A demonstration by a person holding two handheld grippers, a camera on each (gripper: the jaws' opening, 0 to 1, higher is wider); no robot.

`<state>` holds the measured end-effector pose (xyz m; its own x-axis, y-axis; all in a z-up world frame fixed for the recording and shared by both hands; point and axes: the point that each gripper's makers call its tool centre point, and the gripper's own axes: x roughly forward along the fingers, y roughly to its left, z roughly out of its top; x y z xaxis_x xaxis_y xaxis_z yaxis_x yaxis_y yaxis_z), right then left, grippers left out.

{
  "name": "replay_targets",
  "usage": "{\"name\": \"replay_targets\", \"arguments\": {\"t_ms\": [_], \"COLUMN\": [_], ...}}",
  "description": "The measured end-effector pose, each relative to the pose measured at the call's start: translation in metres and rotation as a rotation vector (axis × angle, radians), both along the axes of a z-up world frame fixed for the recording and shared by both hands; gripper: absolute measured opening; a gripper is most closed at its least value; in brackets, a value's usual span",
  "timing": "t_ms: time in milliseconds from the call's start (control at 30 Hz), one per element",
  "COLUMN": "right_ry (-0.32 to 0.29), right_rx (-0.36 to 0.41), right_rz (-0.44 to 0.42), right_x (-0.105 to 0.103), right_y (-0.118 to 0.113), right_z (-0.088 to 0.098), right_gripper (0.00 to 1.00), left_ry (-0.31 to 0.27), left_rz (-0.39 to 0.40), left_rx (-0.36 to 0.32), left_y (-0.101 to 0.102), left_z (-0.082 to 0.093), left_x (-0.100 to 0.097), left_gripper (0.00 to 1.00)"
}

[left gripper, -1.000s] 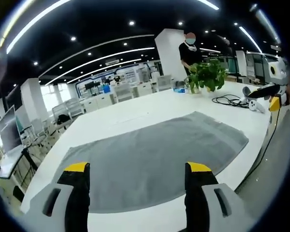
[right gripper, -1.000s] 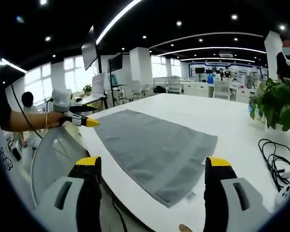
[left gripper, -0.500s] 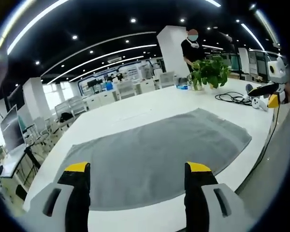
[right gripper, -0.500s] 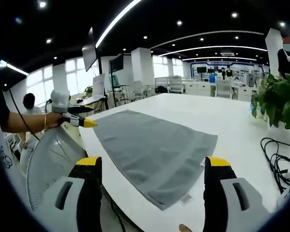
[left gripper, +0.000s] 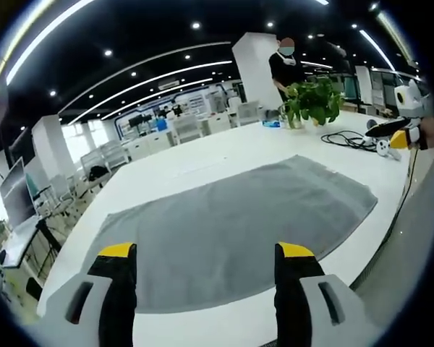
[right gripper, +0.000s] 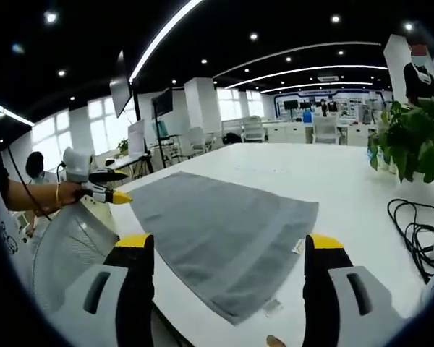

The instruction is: Fold the towel on the table until its edges align and the towel forms a compact rectangular stack.

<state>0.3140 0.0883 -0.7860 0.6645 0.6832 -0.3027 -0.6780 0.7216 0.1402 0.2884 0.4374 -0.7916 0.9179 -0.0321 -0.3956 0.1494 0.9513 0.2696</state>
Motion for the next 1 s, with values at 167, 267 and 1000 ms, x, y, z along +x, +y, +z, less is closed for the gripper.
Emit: {"name": "replay_targets", "arguments": {"t_ms": [167,267,1000], "right_ry": [0.003,0.011,-0.059], "right_rx": [0.013,0.013,-0.021], "right_rz": [-0.029,-0.044,-0.141], "right_x": [0.013,0.020,0.082], "right_y": [-0.007,-0.010,-0.030], "right_z": [0.001,-0.002,0.012], "right_gripper": [0.86,0.86,0.82], "left_ry": [0.047,0.061,0.064], "left_rz": [-0.015,-0.010,-0.203], "left_rx": [0.014,0.016,-0.092], "left_y": [-0.003,-0.002,-0.124], "left_z": [-0.007,-0.010,0.004], "left_x": [-0.003,-0.004,0.042], "left_gripper": [0.80,0.80,0.85]}}
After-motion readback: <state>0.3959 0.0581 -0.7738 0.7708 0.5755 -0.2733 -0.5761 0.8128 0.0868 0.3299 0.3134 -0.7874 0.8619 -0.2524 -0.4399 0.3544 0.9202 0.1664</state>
